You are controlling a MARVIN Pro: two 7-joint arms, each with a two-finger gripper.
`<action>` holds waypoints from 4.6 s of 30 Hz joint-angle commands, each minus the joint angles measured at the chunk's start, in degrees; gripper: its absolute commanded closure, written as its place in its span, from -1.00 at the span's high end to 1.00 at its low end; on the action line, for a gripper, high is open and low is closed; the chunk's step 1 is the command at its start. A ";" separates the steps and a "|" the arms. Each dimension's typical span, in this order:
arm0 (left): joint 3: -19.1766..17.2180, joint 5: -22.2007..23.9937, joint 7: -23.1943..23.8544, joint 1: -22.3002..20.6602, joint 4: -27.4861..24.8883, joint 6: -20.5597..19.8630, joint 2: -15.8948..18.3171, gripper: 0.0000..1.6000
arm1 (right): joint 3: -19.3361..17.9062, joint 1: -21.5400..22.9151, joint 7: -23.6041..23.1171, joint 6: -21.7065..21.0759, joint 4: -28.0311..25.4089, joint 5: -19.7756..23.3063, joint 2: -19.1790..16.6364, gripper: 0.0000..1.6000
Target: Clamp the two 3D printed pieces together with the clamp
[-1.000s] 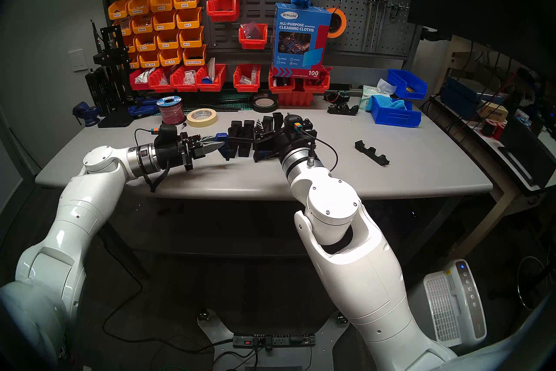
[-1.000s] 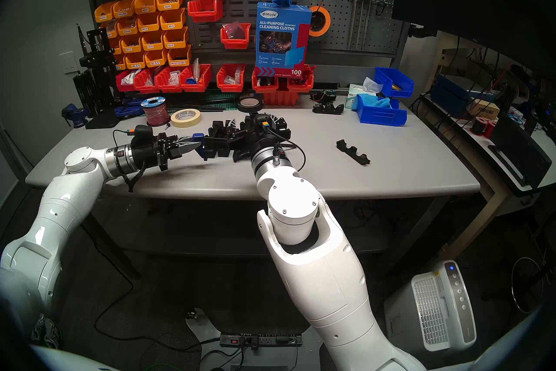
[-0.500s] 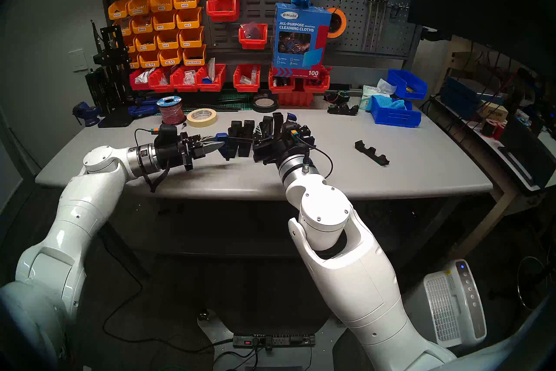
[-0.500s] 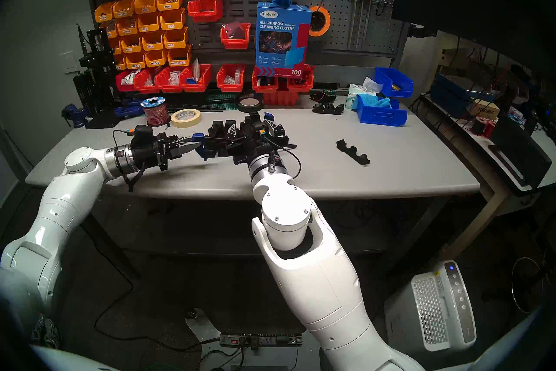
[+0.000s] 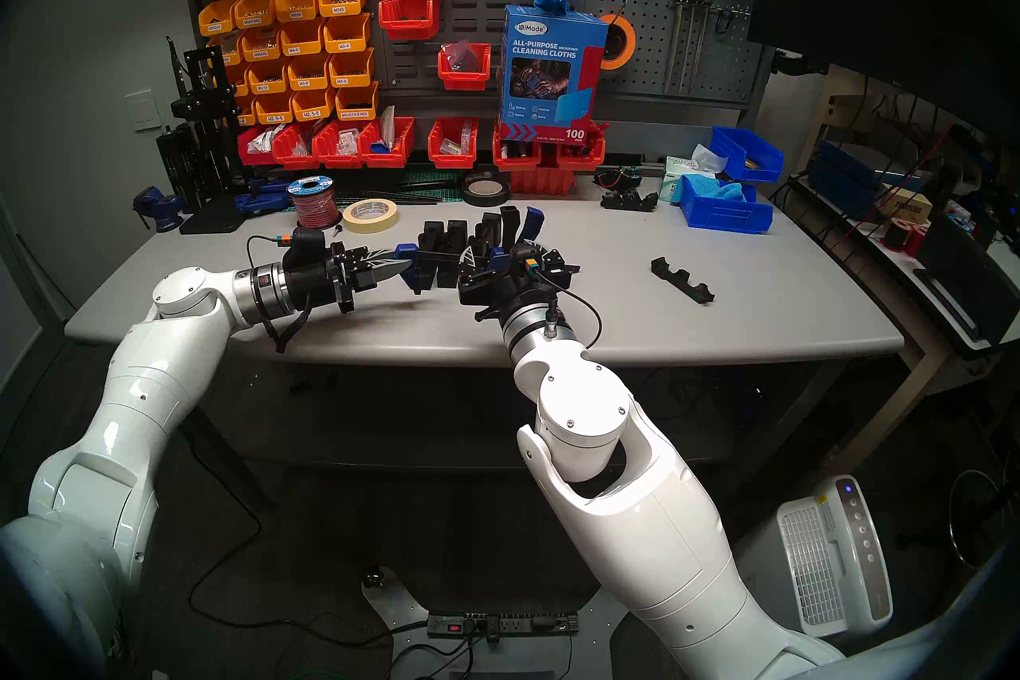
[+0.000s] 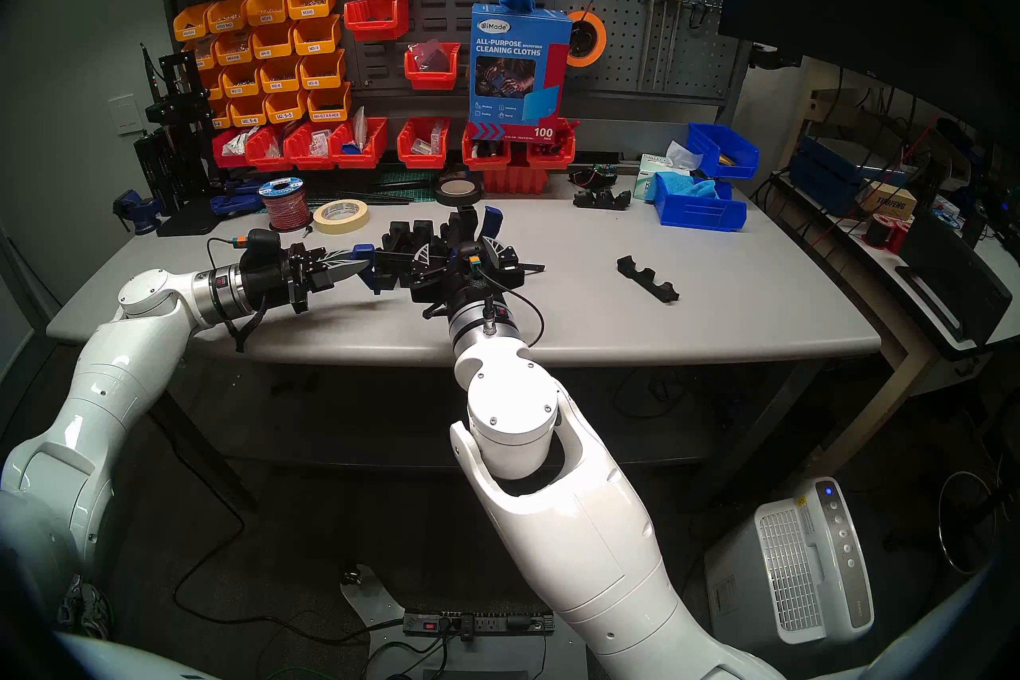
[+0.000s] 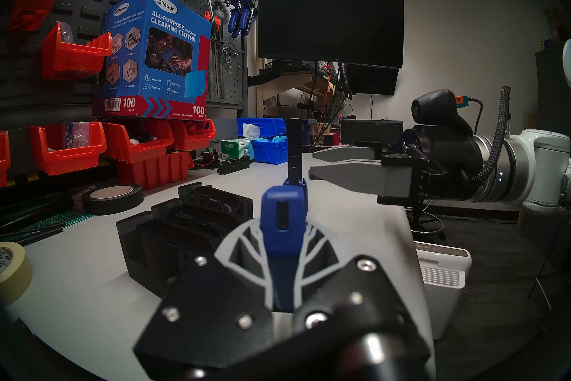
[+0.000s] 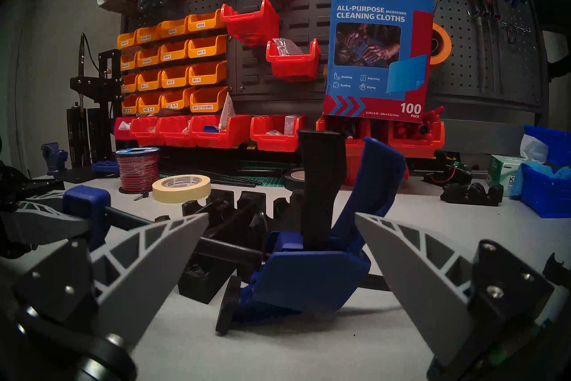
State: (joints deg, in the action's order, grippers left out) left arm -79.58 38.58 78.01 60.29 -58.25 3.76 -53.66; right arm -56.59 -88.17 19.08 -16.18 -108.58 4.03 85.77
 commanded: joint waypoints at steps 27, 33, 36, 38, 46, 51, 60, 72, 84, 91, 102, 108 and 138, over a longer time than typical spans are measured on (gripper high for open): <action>-1.47 1.13 0.15 -2.05 -1.23 -0.09 0.09 -1.00 | 3.39 2.27 8.44 5.01 -0.82 0.81 -0.70 1.00; -1.49 1.12 0.16 -2.05 -1.23 -0.10 0.08 -1.00 | 2.86 2.54 8.81 5.95 -0.36 0.86 -0.71 1.00; -1.50 1.11 0.16 -2.05 -1.23 -0.10 0.07 -1.00 | 2.44 2.85 8.79 6.35 -0.20 0.94 -0.76 1.00; -1.50 1.10 0.16 -2.05 -1.23 -0.10 0.07 -1.00 | 2.11 3.17 8.69 6.49 -0.07 1.06 -0.77 1.00; -1.51 1.06 0.17 -2.05 -1.22 -0.10 0.06 -1.00 | 0.46 5.01 6.48 8.18 1.54 2.78 -0.84 1.00; -1.53 1.06 0.18 -2.04 -1.23 -0.11 0.05 -1.00 | -0.30 5.63 4.07 8.53 2.17 4.56 -1.10 1.00; -1.58 1.08 0.20 -2.03 -1.24 -0.14 0.03 -1.00 | -0.78 5.29 1.89 9.44 3.31 6.65 -1.10 1.00; -1.61 1.03 0.21 -2.03 -1.24 -0.15 0.01 -1.00 | -0.66 5.28 1.79 10.00 3.55 6.56 -0.58 1.00; -1.68 1.03 0.24 -2.02 -1.26 -0.19 -0.02 -1.00 | -0.87 4.94 2.62 10.11 5.65 6.45 0.00 1.00; -1.71 0.98 0.24 -2.02 -1.25 -0.19 -0.04 -1.00 | -0.79 5.88 2.41 10.45 7.41 6.70 0.52 1.00; -1.74 0.92 0.25 -2.01 -1.24 -0.19 -0.06 -1.00 | -0.45 6.37 1.62 11.39 8.96 6.80 1.13 1.00; -1.79 0.87 0.26 -2.01 -1.25 -0.20 -0.09 -1.00 | -0.74 6.22 1.44 12.14 8.85 6.62 0.90 1.00; -1.98 0.66 0.38 -2.00 -1.21 -0.23 -0.21 -1.00 | -3.36 8.55 -1.02 12.76 10.62 6.47 0.95 1.00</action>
State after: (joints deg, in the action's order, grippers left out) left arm -80.18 38.07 78.33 60.33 -58.28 3.64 -54.08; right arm -59.49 -82.76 18.59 -4.51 -97.06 10.89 86.08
